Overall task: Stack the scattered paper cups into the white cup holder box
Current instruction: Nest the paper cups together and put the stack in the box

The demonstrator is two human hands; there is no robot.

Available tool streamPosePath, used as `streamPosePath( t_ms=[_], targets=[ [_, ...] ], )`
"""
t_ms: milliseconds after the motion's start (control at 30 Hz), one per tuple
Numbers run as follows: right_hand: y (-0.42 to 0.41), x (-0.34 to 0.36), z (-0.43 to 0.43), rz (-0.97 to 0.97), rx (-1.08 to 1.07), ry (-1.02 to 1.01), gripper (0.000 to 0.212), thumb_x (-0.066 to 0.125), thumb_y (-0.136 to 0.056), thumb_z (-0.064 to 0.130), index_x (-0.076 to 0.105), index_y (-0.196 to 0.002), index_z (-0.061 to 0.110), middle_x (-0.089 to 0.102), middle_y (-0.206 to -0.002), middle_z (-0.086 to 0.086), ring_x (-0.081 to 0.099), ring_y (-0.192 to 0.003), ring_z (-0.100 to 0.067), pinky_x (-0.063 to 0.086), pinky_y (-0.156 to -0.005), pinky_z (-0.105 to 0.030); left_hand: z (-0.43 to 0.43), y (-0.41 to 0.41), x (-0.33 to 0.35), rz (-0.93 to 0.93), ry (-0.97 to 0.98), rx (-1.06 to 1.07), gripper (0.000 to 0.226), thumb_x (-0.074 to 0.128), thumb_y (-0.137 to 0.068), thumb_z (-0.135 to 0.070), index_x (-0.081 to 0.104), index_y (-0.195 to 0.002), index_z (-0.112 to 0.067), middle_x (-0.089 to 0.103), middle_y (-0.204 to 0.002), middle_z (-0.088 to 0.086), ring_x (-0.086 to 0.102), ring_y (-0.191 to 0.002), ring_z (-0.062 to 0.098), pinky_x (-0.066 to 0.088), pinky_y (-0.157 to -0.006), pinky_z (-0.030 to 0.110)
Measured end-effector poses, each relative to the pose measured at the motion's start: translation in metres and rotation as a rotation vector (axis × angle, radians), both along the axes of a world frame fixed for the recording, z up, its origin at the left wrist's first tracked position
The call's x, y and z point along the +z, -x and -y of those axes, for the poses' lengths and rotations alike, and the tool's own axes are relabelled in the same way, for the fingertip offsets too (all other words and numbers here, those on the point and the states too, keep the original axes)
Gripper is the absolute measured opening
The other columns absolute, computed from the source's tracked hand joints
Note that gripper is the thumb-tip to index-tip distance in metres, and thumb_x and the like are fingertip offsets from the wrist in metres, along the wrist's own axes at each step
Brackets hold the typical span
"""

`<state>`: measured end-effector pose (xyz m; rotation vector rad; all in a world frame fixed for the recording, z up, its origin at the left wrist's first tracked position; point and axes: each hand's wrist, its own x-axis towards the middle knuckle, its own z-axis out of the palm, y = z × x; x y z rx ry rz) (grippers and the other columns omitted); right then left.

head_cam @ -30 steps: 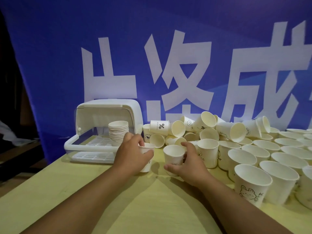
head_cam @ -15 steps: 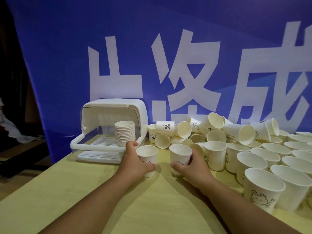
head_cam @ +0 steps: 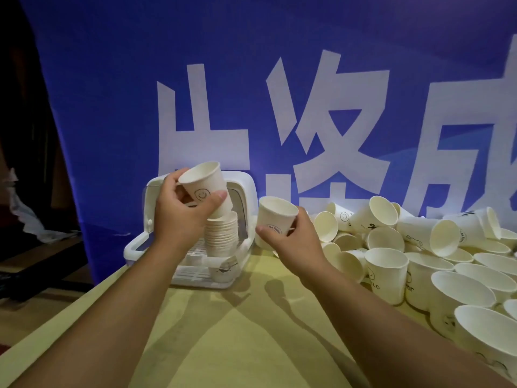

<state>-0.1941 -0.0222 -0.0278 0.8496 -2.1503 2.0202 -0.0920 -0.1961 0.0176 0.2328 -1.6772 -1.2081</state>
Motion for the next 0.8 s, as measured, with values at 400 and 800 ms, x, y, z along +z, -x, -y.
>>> streamPosePath(
  t_ms=[400, 800],
  targets=[
    [0.028, 0.034, 0.062, 0.010, 0.015, 0.247, 0.054, 0.085, -0.079, 0.040, 0.046, -0.117, 0.038, 0.059, -0.108, 0.016, 0.060, -0.099, -0.008, 0.051, -0.071, -0.022, 0.036, 0.035, -0.028, 0.056, 0.005, -0.008, 0.080, 0.085, -0.081, -0.035, 0.043, -0.149, -0.038, 0.058, -0.134, -0.006, 0.059, -0.118, 0.015, 0.051, -0.081, 0.024],
    [0.031, 0.034, 0.070, -0.068, 0.029, 0.236, 0.062, 0.085, -0.079, 0.041, 0.040, -0.121, 0.043, 0.054, -0.107, 0.023, 0.057, -0.099, -0.004, 0.050, -0.075, -0.020, 0.051, 0.026, -0.053, 0.473, 0.237, -0.067, 0.106, 0.085, -0.059, -0.073, 0.040, -0.151, -0.044, 0.061, -0.135, -0.011, 0.059, -0.122, 0.012, 0.053, -0.103, 0.047]
  ],
)
